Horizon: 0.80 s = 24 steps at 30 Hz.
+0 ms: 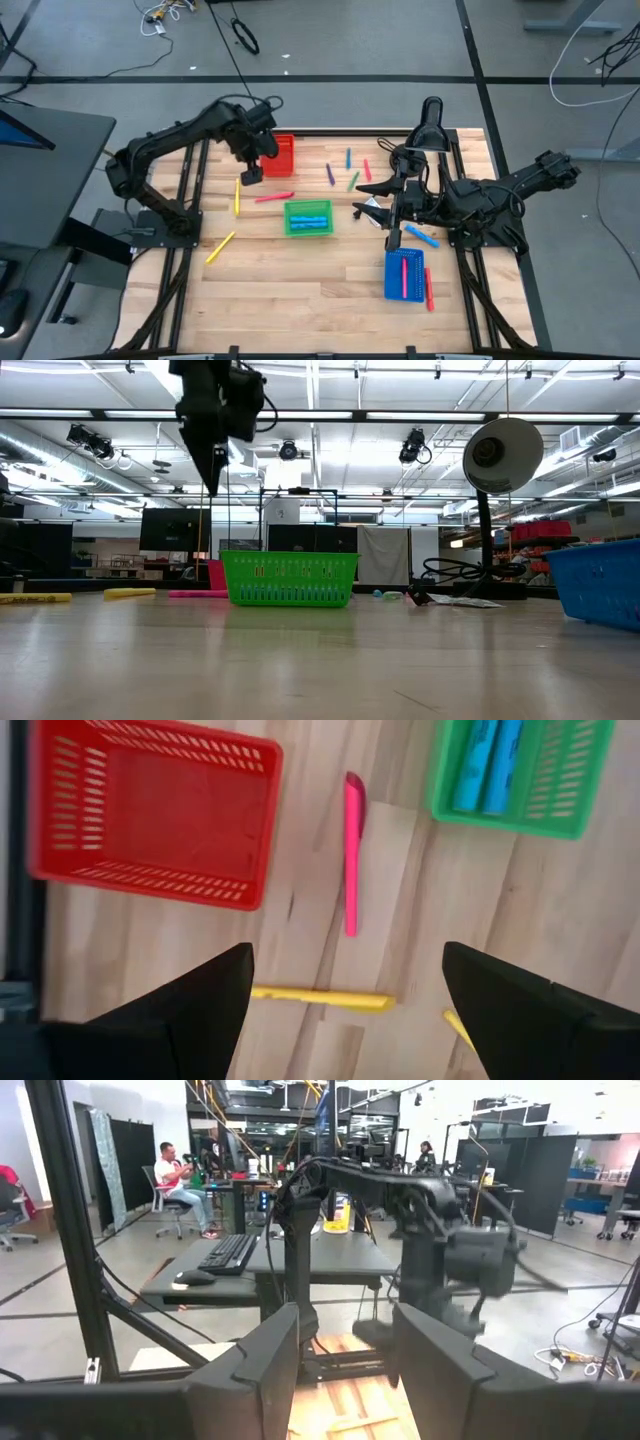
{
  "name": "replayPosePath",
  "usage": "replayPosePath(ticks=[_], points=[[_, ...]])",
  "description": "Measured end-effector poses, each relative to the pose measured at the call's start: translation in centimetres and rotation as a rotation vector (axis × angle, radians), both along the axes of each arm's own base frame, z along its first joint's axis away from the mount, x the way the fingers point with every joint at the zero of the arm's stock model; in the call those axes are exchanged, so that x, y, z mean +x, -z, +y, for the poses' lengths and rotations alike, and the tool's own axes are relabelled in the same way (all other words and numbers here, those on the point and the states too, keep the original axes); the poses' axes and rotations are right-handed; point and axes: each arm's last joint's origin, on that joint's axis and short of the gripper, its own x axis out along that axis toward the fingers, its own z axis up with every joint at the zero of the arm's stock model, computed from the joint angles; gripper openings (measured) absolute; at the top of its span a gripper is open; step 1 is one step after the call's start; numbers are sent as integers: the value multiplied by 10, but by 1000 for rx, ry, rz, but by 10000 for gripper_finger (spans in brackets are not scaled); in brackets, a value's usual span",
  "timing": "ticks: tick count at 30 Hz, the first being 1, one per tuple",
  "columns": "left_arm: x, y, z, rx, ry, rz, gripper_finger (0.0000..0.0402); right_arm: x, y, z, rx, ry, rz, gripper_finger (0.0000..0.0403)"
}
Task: Pick & Place Markers
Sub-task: Put the large pink pen into the blue bin
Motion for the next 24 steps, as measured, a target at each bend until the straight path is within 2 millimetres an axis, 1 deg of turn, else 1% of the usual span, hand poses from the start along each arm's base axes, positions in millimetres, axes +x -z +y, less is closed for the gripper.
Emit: replayPosePath(ticks=[5, 13, 17, 24], points=[[2, 32, -4, -26, -9, 11, 332, 0, 0, 0, 0, 0, 0, 165], [2, 78, -23, -51, 55, 57, 332, 0, 0, 0, 0, 0, 0, 165], [3, 94, -31, -52, 58, 53, 332, 0, 0, 0, 0, 0, 0, 165], [4, 114, -37, -20, 69, 20, 332, 0, 0, 0, 0, 0, 1, 165]])
